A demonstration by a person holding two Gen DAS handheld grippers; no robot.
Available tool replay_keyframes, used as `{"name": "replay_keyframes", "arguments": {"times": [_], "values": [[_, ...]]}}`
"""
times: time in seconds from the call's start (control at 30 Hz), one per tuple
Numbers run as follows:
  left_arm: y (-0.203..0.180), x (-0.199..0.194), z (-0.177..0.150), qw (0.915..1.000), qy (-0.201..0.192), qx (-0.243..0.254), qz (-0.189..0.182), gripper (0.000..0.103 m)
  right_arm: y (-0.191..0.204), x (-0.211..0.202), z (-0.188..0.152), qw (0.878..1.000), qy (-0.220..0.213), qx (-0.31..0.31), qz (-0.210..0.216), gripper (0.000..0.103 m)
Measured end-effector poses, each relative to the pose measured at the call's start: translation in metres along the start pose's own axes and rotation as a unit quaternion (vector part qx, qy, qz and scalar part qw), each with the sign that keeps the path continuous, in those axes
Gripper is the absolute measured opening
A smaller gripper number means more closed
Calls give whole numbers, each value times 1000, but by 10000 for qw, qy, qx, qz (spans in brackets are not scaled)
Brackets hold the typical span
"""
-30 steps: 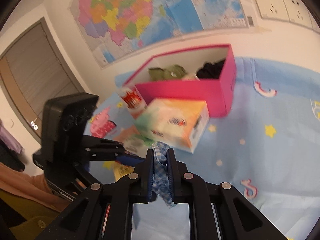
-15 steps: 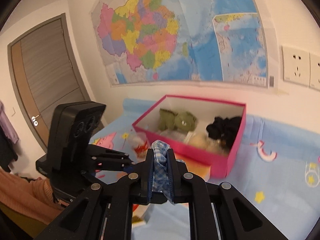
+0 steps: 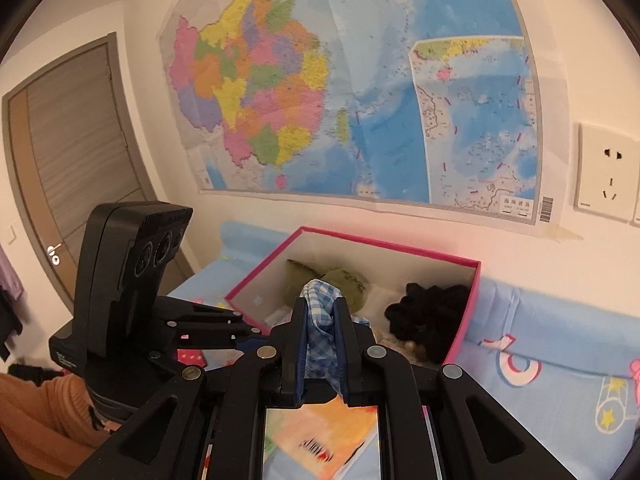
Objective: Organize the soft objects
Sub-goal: 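Carry the plaid scrunchie into the pink box and open the right gripper, then move the left gripper back toward the peach hand-cream pouch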
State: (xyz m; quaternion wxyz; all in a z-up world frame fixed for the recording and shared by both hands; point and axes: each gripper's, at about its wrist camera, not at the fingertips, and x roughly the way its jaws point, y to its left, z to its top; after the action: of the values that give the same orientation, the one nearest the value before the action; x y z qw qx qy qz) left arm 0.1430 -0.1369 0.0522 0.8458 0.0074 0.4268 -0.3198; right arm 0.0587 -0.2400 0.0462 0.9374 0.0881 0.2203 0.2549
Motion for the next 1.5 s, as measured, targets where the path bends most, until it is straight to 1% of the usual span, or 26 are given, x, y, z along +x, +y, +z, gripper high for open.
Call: {"name": "replay_keyframes", "arguments": {"times": [0.33, 0.57, 0.6, 0.67, 0.7, 0.77, 0.8, 0.83, 0.97, 1.13, 1.2, 1.3, 1.37, 1.4, 1.5], "values": [[9, 36, 18, 9987, 342, -188, 318, 42, -29, 37, 6, 9991, 257, 244, -212, 12], [15, 55, 21, 9968, 555, -290, 496, 42, -42, 56, 5, 9974, 432, 272, -518, 13], [16, 57, 20, 9965, 580, -296, 519, 44, -44, 59, 4, 9968, 474, 290, -575, 13], [16, 59, 20, 9961, 615, -298, 552, 50, -47, 65, 3, 9955, 514, 277, -753, 13], [16, 59, 19, 9959, 601, -295, 606, 52, -50, 68, 2, 9948, 538, 298, -806, 15], [15, 58, 19, 9959, 569, -251, 662, 52, -54, 70, 1, 9937, 552, 401, -887, 23], [15, 57, 19, 9959, 558, -242, 668, 52, -56, 70, 0, 9929, 543, 438, -959, 29], [14, 55, 18, 9960, 528, -232, 684, 52, -58, 69, -1, 9916, 535, 481, -1073, 31], [13, 42, 17, 9966, 298, -165, 752, 52, -59, 63, -4, 9911, 487, 494, -1137, 31], [11, 12, 7, 9973, -62, -4, 737, 52, -48, 50, -9, 9927, 425, 411, -1054, 32], [7, -6, -2, 9976, -226, 95, 643, 52, -42, 41, -12, 9935, 372, 406, -1000, 33], [5, -27, -11, 9971, -453, 208, 570, 54, -30, 24, -18, 9958, 267, 402, -778, 36], [9, -46, -20, 9963, -633, 211, 542, 55, -16, 10, -25, 9974, 210, 346, -598, 39], [11, -55, -25, 9958, -721, 214, 523, 58, -10, 6, -27, 9980, 192, 313, -516, 43], [22, -76, -38, 9945, -900, 133, 515, 61, 10, -5, -40, 9994, 207, 252, -137, 48]]}}
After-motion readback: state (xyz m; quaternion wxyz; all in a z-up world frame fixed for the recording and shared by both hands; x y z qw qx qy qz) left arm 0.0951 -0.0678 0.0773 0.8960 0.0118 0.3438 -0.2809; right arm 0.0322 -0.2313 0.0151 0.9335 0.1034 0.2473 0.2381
